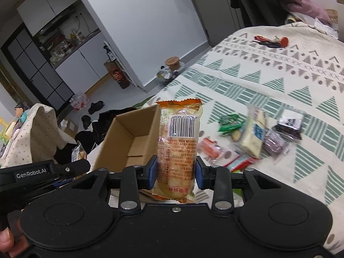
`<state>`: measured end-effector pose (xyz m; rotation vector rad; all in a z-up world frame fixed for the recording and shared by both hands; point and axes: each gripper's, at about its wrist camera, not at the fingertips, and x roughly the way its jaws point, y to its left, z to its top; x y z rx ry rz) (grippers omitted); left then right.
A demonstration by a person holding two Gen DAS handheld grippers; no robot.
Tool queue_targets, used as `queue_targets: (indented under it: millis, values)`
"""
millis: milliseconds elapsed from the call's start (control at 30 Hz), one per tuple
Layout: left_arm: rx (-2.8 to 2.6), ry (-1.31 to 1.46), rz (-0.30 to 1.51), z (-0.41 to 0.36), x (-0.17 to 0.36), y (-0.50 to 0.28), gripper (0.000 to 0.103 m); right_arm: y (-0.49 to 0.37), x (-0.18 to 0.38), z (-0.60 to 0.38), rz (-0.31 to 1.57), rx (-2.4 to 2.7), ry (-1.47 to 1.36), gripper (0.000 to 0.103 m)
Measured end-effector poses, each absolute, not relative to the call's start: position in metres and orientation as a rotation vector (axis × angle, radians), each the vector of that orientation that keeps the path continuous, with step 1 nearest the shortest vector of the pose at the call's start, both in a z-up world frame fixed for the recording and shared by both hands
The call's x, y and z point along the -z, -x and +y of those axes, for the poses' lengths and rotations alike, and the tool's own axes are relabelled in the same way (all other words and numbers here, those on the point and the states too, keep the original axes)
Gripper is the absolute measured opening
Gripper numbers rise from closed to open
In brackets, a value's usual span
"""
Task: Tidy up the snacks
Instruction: 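Carry both packets over the cardboard box and open both tools to release them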
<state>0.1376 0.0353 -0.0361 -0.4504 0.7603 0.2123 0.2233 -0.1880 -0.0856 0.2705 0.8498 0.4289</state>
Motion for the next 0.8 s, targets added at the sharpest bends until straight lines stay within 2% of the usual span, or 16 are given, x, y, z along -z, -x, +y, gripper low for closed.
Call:
queue_targets:
  millis: [800]
  values:
    - [-0.255, 0.546, 0.796, 0.121, 0.055, -0.163, 0.018, -0.25, 0.094, -0.084, 0.917, -0.475, -0.232, 0.035]
